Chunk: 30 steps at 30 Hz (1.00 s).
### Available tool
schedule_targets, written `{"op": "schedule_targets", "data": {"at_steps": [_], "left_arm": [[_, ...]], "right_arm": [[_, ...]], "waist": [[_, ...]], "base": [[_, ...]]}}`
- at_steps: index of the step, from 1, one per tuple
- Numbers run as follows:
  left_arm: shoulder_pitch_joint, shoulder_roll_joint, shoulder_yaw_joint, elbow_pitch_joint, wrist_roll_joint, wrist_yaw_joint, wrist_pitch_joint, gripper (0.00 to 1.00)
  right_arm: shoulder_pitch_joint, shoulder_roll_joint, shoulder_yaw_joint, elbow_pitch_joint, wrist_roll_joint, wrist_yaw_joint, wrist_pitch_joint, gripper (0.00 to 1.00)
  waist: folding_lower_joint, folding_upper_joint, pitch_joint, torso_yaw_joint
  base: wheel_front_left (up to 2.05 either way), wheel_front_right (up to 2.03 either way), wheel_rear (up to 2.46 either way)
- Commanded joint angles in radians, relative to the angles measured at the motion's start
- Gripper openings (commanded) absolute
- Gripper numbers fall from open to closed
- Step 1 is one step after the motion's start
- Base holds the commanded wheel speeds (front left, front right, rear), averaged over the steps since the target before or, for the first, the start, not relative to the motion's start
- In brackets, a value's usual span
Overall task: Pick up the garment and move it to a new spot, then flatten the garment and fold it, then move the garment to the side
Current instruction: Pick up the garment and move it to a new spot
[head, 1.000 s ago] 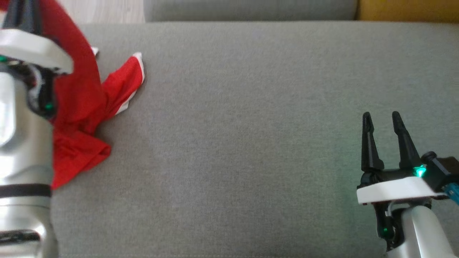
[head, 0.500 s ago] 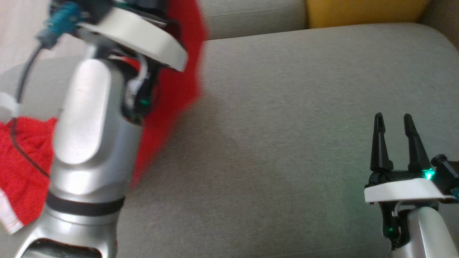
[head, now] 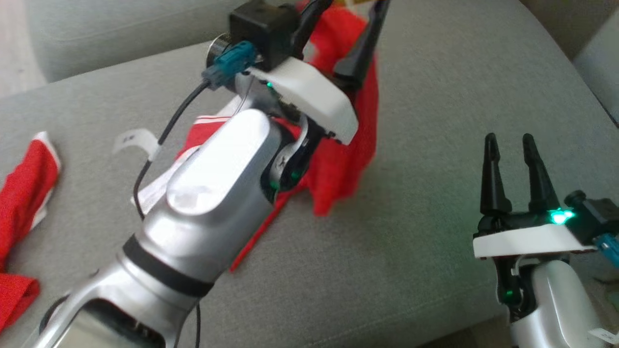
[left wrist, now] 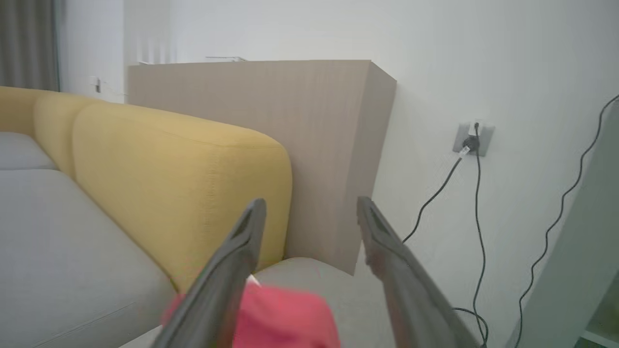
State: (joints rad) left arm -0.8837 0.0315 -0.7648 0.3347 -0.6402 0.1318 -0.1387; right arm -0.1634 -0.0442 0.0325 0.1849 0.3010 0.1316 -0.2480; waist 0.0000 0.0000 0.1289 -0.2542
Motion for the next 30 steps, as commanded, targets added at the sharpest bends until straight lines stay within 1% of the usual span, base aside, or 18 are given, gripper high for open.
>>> {"op": "schedule_targets", "data": {"at_steps": [1, 4, 7, 11, 14, 19, 23, 27, 30], "left_arm": [[-0.075, 0.019, 0.022, -0.007, -0.013, 0.01, -0.028, 1.0], [-0.104, 0.019, 0.014, 0.066, -0.02, 0.028, -0.07, 1.0], [-0.118, 0.031, 0.034, 0.134, -0.008, 0.025, -0.096, 1.0], [-0.108, 0.079, 0.075, 0.178, 0.0, 0.012, -0.115, 1.0], [-0.073, 0.126, 0.114, 0.178, 0.005, 0.005, -0.121, 1.0], [0.064, 0.201, 0.177, 0.11, 0.03, -0.016, -0.123, 1.0], [0.226, 0.241, 0.237, 0.025, 0.056, -0.015, -0.123, 1.0], [0.414, 0.246, 0.312, -0.08, 0.084, -0.01, -0.123, 1.0], [0.557, 0.22, 0.372, -0.155, 0.116, -0.005, -0.123, 1.0]], "right_arm": [[-0.048, -0.006, 0.031, -0.025, 0.008, -0.001, -0.011, 1.0], [-0.047, -0.006, 0.025, -0.02, 0.01, -0.001, -0.013, 1.0], [-0.04, -0.006, 0.005, -0.025, 0.0, -0.001, -0.013, 1.0], [-0.027, -0.006, -0.024, -0.031, -0.023, -0.001, -0.013, 1.0], [-0.018, -0.006, -0.042, -0.03, -0.044, -0.001, -0.014, 1.0], [0.009, -0.006, -0.071, -0.022, -0.077, -0.001, -0.014, 1.0], [0.035, -0.006, -0.085, -0.017, -0.095, -0.001, -0.004, 1.0], [0.062, -0.006, -0.091, -0.015, -0.098, -0.001, 0.008, 1.0], [0.08, -0.006, -0.087, -0.011, -0.098, -0.001, 0.013, 1.0]], "waist": [[0.0, 0.0, 0.02, -0.02], [0.0, 0.0, 0.02, -0.011], [0.0, 0.0, 0.014, 0.021], [0.0, 0.0, 0.0, 0.087], [0.0, 0.0, -0.016, 0.142], [0.0, 0.0, -0.053, 0.237], [0.0, 0.0, -0.08, 0.291], [0.0, 0.0, -0.104, 0.321], [0.0, 0.0, -0.117, 0.328]], "base": [[0.0, 0.0, 0.0], [0.0, 0.0, 0.0], [0.0, 0.0, 0.0], [0.0, 0.0, 0.0], [0.0, 0.0, 0.0], [0.0, 0.0, 0.0], [0.0, 0.0, 0.0], [0.0, 0.0, 0.0], [0.0, 0.0, 0.0]]}}
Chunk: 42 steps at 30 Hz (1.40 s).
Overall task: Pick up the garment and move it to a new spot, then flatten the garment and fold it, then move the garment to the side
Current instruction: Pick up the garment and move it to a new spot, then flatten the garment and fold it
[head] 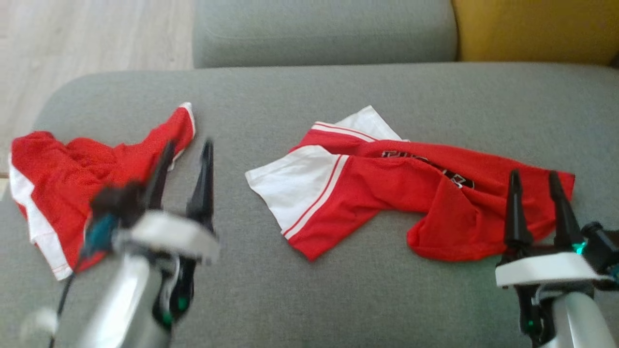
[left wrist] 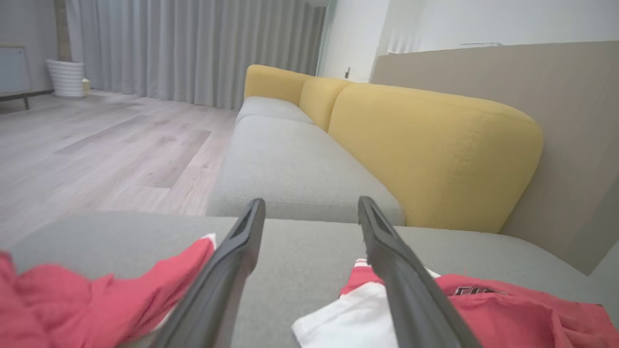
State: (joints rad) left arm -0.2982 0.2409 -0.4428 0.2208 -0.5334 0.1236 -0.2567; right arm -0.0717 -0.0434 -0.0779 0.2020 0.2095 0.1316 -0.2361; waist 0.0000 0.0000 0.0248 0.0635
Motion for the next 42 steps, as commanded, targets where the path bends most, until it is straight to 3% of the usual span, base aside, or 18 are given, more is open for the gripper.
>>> {"op": "schedule_targets", "data": {"at_steps": [1, 7, 13, 27, 42], "left_arm": [[0.017, -0.007, 0.072, -0.062, 0.015, 0.002, -0.005, 1.0], [0.187, -0.122, 0.187, -0.108, 0.055, -0.032, -0.005, 1.0], [0.2, -0.161, 0.227, -0.107, 0.115, -0.08, -0.005, 1.0], [0.172, -0.189, 0.276, -0.068, 0.162, -0.147, -0.005, 1.0], [0.117, -0.191, 0.234, -0.059, 0.126, -0.146, -0.005, 1.0]], "right_arm": [[-0.006, -0.007, 0.024, -0.027, -0.007, -0.001, 0.002, 1.0], [0.019, -0.007, 0.023, -0.023, -0.007, -0.001, 0.012, 1.0], [0.023, -0.007, 0.029, -0.035, -0.017, -0.001, 0.025, 1.0], [0.042, -0.007, 0.238, -0.013, -0.03, -0.001, 0.187, 1.0], [-0.089, -0.007, 0.203, 0.209, -0.023, -0.001, 0.241, 1.0]], "waist": [[0.0, 0.0, -0.017, 0.011], [0.0, 0.0, -0.032, 0.021], [0.0, 0.0, -0.029, 0.018], [0.0, 0.0, 0.026, -0.002], [0.0, 0.0, 0.107, 0.052]], "base": [[0.0, 0.0, 0.0], [0.0, 0.0, 0.0], [0.0, 0.0, 0.0], [0.0, 0.0, 0.0], [0.0, 0.0, 0.0]]}}
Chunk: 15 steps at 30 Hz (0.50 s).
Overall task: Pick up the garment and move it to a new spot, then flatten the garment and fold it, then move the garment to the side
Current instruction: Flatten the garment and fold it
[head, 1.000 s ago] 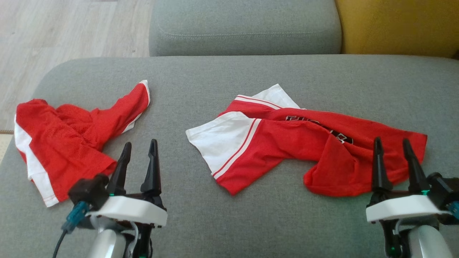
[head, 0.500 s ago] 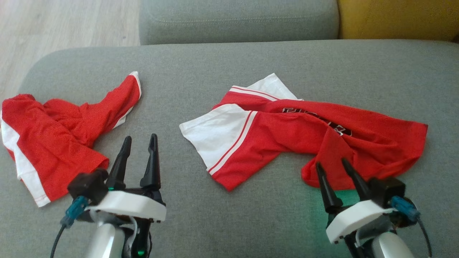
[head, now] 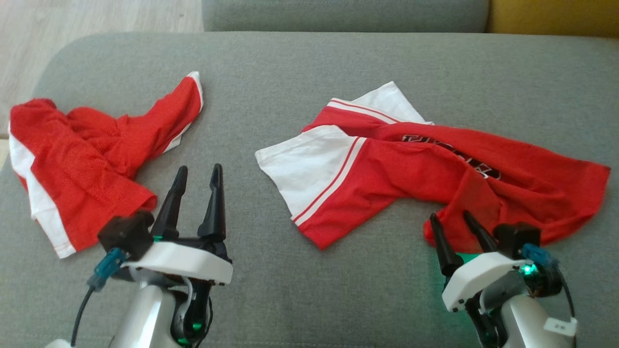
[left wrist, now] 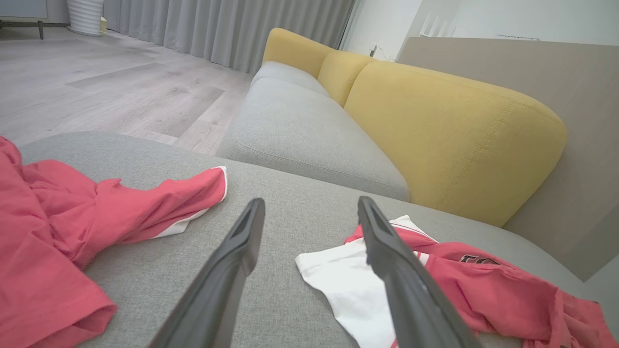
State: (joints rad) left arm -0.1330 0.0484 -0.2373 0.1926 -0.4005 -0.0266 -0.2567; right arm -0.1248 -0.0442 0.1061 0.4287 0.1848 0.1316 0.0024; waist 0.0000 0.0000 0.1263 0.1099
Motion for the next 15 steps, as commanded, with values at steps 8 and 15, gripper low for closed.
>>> {"op": "schedule_targets", "data": {"at_steps": [8, 15], "left_arm": [[-0.059, 0.002, 0.028, -0.03, -0.014, 0.011, -0.005, 1.0], [-0.056, 0.002, 0.04, -0.028, -0.007, 0.007, -0.005, 1.0]], "right_arm": [[-0.067, -0.006, 0.016, 0.061, -0.018, -0.001, 0.025, 0.47], [-0.069, -0.006, 0.014, 0.073, -0.052, -0.001, 0.014, 0.0]], "waist": [[0.0, 0.0, 0.006, 0.009], [0.0, 0.0, -0.01, -0.026]], "base": [[0.0, 0.0, 0.0], [0.0, 0.0, 0.0]]}}
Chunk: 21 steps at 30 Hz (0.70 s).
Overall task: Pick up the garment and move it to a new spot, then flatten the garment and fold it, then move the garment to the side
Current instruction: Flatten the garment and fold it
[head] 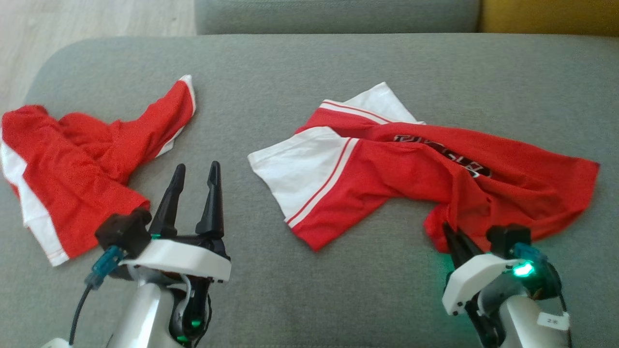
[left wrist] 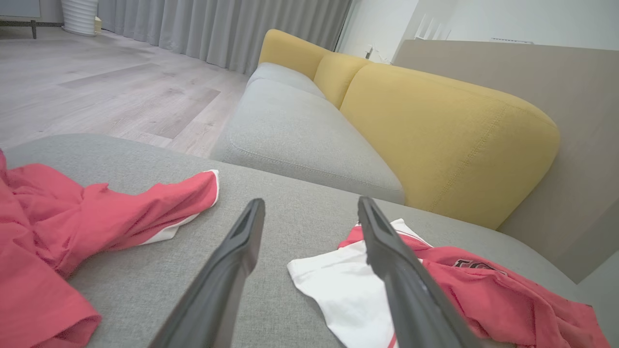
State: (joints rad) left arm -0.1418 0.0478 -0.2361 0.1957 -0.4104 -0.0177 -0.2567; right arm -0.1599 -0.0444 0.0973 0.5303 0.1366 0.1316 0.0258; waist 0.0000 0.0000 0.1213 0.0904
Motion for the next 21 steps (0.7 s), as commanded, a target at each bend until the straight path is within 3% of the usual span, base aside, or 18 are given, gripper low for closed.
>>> {"op": "schedule_targets", "data": {"at_steps": [1, 7, 13, 21], "left_arm": [[-0.046, 0.002, 0.04, -0.03, 0.004, -0.003, -0.005, 1.0], [-0.046, 0.002, 0.047, -0.027, 0.006, -0.009, -0.005, 1.0], [-0.048, 0.002, 0.043, -0.023, 0.011, -0.014, -0.005, 1.0], [-0.086, 0.002, -0.002, 0.002, 0.033, -0.032, -0.005, 1.0]], "right_arm": [[-0.031, -0.006, 0.015, -0.034, -0.017, -0.001, -0.015, 0.0], [0.026, -0.006, -0.054, -0.114, -0.1, -0.001, -0.02, 0.0], [0.106, -0.009, -0.084, -0.279, -0.278, -0.001, -0.013, 0.0], [0.176, -0.076, -0.151, -0.393, -0.373, -0.001, 0.003, 0.0]], "waist": [[0.0, 0.0, -0.008, -0.014], [0.0, 0.0, -0.038, -0.064], [0.0, 0.0, -0.064, -0.117], [0.0, 0.0, -0.061, -0.152]], "base": [[0.0, 0.0, 0.0], [0.0, 0.0, 0.0], [0.0, 0.0, 0.0], [0.0, 0.0, 0.0]]}}
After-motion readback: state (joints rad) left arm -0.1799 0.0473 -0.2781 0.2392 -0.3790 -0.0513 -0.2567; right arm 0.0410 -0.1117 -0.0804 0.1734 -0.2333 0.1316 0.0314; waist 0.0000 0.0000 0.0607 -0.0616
